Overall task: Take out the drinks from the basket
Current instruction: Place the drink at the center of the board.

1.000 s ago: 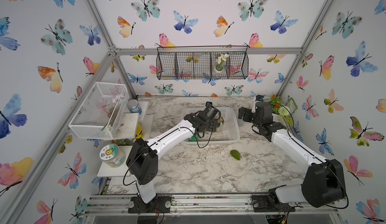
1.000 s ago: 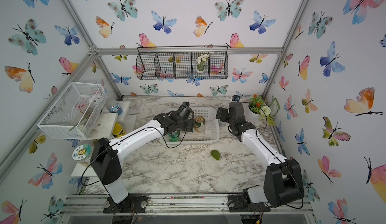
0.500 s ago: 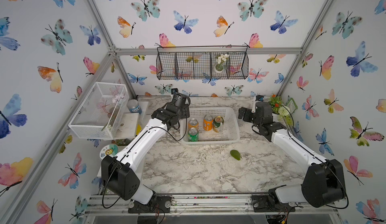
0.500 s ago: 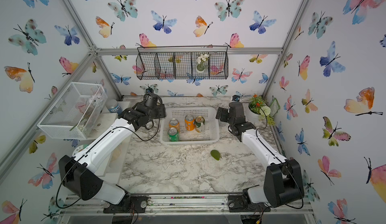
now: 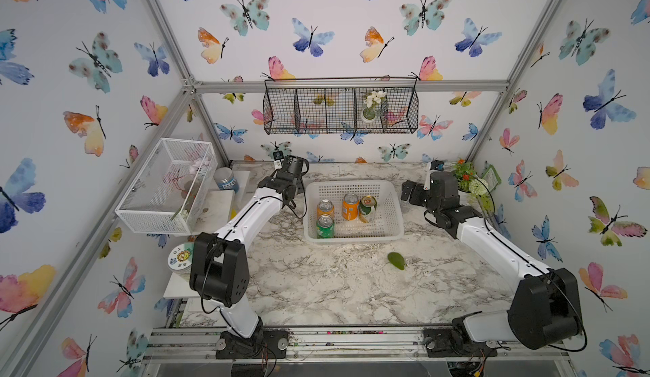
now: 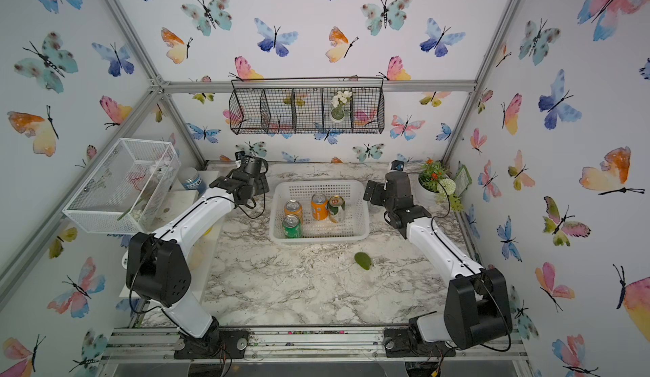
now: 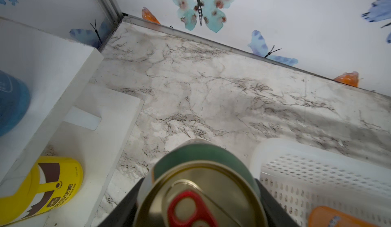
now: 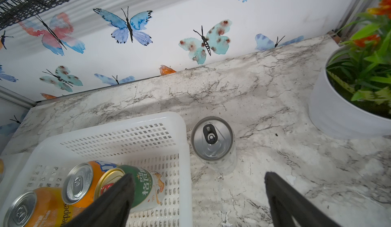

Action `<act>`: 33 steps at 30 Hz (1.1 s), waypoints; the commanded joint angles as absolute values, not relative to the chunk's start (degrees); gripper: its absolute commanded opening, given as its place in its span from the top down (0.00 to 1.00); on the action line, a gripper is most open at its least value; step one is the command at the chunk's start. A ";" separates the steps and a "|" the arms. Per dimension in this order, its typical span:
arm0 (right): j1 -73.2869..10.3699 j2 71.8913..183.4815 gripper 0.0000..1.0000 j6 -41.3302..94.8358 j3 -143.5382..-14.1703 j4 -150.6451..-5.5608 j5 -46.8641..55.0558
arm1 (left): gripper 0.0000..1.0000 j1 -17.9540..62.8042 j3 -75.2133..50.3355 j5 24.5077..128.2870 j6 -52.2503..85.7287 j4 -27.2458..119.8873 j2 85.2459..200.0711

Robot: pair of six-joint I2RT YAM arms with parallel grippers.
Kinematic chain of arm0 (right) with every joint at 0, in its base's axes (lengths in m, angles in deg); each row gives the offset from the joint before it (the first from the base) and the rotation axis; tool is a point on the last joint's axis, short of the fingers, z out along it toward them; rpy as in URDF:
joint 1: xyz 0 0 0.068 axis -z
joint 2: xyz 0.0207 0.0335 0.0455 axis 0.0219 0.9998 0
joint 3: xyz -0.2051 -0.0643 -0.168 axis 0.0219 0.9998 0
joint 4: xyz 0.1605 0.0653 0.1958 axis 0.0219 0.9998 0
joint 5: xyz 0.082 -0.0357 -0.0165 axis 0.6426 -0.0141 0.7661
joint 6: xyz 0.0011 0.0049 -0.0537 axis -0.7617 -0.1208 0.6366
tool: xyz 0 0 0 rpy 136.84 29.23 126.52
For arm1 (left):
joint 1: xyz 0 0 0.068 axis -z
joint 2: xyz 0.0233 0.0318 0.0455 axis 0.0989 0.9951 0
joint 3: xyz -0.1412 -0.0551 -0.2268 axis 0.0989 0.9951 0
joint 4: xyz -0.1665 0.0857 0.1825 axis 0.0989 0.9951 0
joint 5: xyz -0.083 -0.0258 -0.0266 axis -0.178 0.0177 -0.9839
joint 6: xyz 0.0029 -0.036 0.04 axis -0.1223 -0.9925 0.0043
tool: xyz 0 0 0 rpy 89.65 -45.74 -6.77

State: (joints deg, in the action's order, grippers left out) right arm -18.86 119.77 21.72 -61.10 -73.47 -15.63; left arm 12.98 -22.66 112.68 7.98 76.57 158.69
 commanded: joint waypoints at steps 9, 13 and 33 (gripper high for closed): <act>-18.77 118.18 0.01 22.03 -60.38 -75.02 -17.57 | 0.32 10.65 -27.41 103.87 5.72 71.07 167.68; -18.77 118.27 0.02 21.91 -60.34 -75.03 -17.59 | 0.30 10.67 -27.75 104.02 5.44 71.11 169.84; -18.85 118.87 0.01 21.81 -60.72 -74.48 -18.10 | 0.10 10.67 -27.96 103.01 5.22 71.31 173.22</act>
State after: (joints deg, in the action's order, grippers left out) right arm -18.86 119.49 21.72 -61.08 -73.82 -16.64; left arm 10.51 -26.84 103.50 5.25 71.80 172.22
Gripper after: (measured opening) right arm 0.987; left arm 0.878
